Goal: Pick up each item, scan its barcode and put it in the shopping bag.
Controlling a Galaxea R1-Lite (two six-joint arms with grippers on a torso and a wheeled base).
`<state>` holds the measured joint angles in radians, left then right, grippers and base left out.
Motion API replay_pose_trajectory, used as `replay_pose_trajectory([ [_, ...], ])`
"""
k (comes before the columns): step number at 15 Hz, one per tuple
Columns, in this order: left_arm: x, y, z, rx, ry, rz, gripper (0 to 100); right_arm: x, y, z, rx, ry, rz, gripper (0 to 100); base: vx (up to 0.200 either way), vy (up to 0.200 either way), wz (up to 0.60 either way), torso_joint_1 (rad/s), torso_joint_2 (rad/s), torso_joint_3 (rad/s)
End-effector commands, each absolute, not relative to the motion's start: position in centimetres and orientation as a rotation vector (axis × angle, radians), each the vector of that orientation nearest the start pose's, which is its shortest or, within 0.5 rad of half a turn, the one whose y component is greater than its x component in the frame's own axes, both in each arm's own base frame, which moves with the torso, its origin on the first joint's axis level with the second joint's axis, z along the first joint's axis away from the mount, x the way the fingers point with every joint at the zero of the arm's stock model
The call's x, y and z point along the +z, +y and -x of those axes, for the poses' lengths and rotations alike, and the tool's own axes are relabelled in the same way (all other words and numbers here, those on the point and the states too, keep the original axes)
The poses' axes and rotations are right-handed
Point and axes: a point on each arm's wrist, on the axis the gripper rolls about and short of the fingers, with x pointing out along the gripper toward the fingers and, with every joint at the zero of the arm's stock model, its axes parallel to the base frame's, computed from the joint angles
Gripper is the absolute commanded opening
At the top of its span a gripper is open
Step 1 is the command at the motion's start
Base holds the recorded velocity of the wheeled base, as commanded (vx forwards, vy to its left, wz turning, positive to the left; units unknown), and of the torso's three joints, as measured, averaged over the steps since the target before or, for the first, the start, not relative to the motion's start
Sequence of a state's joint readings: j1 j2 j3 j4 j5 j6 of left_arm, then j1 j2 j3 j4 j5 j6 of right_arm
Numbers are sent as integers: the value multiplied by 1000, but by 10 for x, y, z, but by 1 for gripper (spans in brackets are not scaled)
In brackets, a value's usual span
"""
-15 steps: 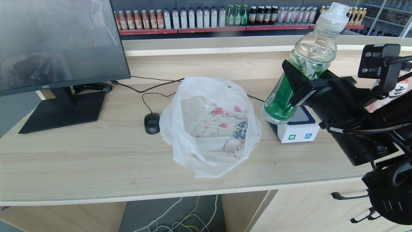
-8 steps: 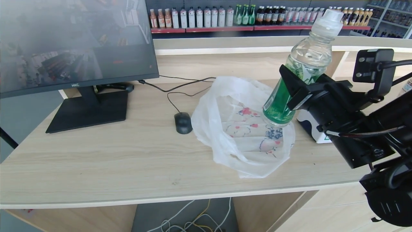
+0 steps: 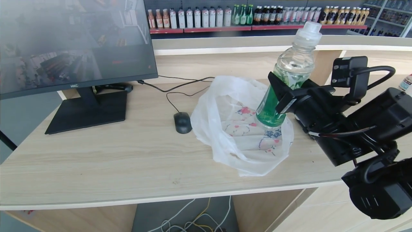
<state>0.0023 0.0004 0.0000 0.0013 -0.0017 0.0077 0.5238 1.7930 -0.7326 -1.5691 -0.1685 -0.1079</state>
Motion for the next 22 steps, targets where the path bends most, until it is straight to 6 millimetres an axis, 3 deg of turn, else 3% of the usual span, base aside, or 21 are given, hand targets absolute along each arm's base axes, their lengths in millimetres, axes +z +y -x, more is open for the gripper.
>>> replay_pose_trajectory([
  [1,75,0,23,0,2,-8,100,215,160,-282,328,-472,-60,0,0,0,0,0,0,0],
  [8,75,0,23,2,2,-8,100,213,184,-308,349,-511,-85,0,0,0,0,0,0,0],
  [14,75,0,23,2,2,-8,100,213,190,-315,387,-549,7,0,0,0,0,0,0,0],
  [16,75,0,23,2,2,-8,100,211,191,-317,401,-491,29,0,0,0,0,0,0,0],
  [22,75,0,23,2,2,-8,100,226,207,-341,435,-443,52,0,0,0,0,0,0,0],
])
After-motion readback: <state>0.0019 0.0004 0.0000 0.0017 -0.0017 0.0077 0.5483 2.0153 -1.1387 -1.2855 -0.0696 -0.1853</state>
